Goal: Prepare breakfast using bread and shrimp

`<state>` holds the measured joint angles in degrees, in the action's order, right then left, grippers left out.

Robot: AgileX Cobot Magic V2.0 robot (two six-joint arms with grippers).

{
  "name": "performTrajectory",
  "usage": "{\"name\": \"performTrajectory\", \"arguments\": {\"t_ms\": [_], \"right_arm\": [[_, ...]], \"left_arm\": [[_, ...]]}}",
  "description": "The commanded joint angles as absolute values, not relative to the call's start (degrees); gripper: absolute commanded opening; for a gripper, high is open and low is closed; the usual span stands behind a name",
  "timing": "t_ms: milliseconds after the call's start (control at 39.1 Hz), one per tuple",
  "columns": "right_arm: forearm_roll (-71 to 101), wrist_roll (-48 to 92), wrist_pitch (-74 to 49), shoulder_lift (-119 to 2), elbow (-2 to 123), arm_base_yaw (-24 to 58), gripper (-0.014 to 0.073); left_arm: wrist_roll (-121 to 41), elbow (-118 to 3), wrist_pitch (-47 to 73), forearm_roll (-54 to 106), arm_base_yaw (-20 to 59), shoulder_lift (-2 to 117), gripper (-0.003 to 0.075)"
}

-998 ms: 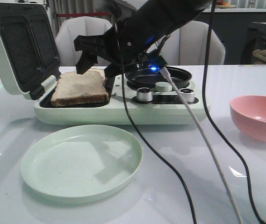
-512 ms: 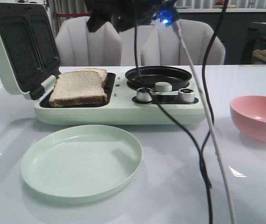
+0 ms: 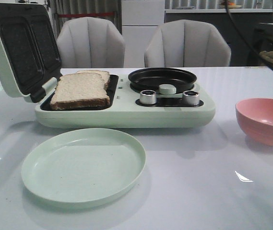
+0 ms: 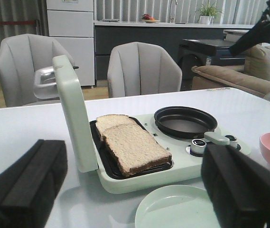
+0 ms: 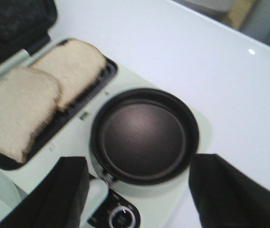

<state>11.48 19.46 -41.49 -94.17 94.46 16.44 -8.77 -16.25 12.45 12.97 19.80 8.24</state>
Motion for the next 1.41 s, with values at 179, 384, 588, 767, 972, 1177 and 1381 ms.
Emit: {"name": "performTrajectory", "arguments": {"t_ms": [179, 384, 588, 767, 972, 1177, 1381], "right_arm": [[1.5, 4.2, -46.5, -85.2, 95.3, 16.1, 0.0547], [2.9, 2.0, -42.3, -75.1, 85.4, 16.1, 0.0547], [2.9, 1.7, -36.0, -62.3, 71.9, 16.1, 0.0547], [3.2, 1.7, -27.4, -51.4, 57.8, 16.1, 0.0547], [6.8, 1.7, -18.1, -38.5, 41.2, 16.1, 0.0547], [7.4, 1.8, -15.4, -22.9, 29.2, 16.1, 0.0547], [7.4, 1.8, -10.4, -9.4, 20.0, 16.1, 0.0547]], "left_arm": [[-8.8, -17.8, 7.4, 13.7, 20.1, 8.8, 0.0618], [-8.8, -17.8, 7.4, 13.7, 20.1, 8.8, 0.0618], [-8.8, -17.8, 7.4, 13.7, 20.1, 8.8, 0.0618], [-8.8, -17.8, 7.4, 13.7, 20.1, 8.8, 0.0618], [-8.8, -17.8, 7.4, 13.7, 20.1, 8.8, 0.0618], [-8.8, -17.8, 7.4, 13.7, 20.1, 8.8, 0.0618], [-8.8, -17.8, 7.4, 13.7, 20.1, 8.8, 0.0618]]}}
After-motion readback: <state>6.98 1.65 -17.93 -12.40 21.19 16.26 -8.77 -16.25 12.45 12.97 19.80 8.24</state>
